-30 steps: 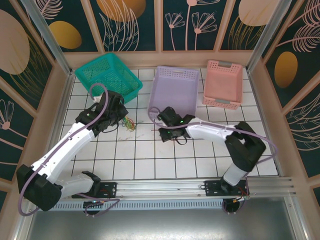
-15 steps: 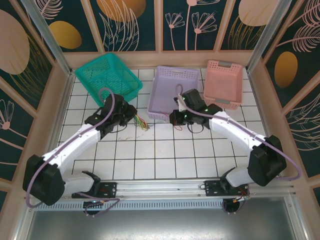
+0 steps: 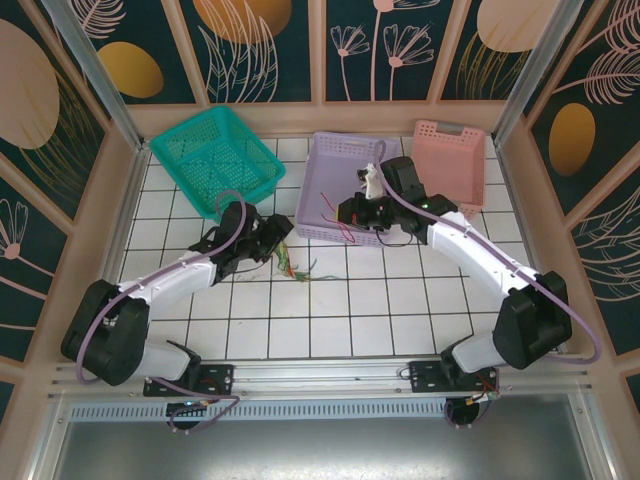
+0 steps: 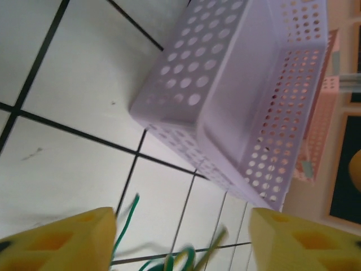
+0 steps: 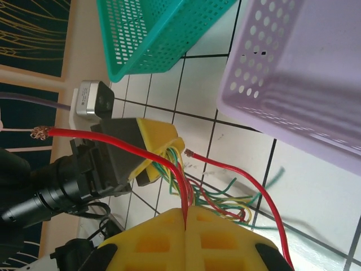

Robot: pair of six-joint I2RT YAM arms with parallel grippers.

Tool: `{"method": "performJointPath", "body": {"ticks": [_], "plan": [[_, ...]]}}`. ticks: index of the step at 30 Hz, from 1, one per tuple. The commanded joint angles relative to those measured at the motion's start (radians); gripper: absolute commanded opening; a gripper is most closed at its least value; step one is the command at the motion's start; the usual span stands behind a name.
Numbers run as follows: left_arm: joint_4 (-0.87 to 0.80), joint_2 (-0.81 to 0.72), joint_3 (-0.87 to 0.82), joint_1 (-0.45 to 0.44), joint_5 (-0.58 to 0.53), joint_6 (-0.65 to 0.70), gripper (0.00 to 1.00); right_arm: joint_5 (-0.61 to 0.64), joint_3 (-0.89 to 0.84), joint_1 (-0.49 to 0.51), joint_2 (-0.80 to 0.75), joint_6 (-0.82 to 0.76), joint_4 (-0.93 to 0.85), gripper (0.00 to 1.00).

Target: Untangle the cables

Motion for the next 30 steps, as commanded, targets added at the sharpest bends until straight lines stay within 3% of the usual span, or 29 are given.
{"method": "performJointPath", "body": {"ticks": [1,8,14,21,30], "plan": [[0.055,-0.006,0.081,0.003,-0.006,0.022,0.7,-0.045,0.015,-0.013,0.018,0.059,0.067,0.0],[0.035,-0.03,0.146,0.003,-0.019,0.079,0.75,-0.055,0.054,-0.034,0.053,0.092,0.081,0.0],[-0.002,-0.03,0.161,0.003,-0.032,0.085,0.65,-0.064,0.078,-0.035,0.075,0.106,0.099,0.0],[0.13,-0.046,0.144,-0.002,0.087,-0.001,0.67,-0.098,0.077,-0.035,0.085,0.15,0.141,0.0],[0.193,0.017,0.17,-0.049,0.142,-0.05,0.65,-0.133,0.078,-0.034,0.101,0.179,0.175,0.0]]}}
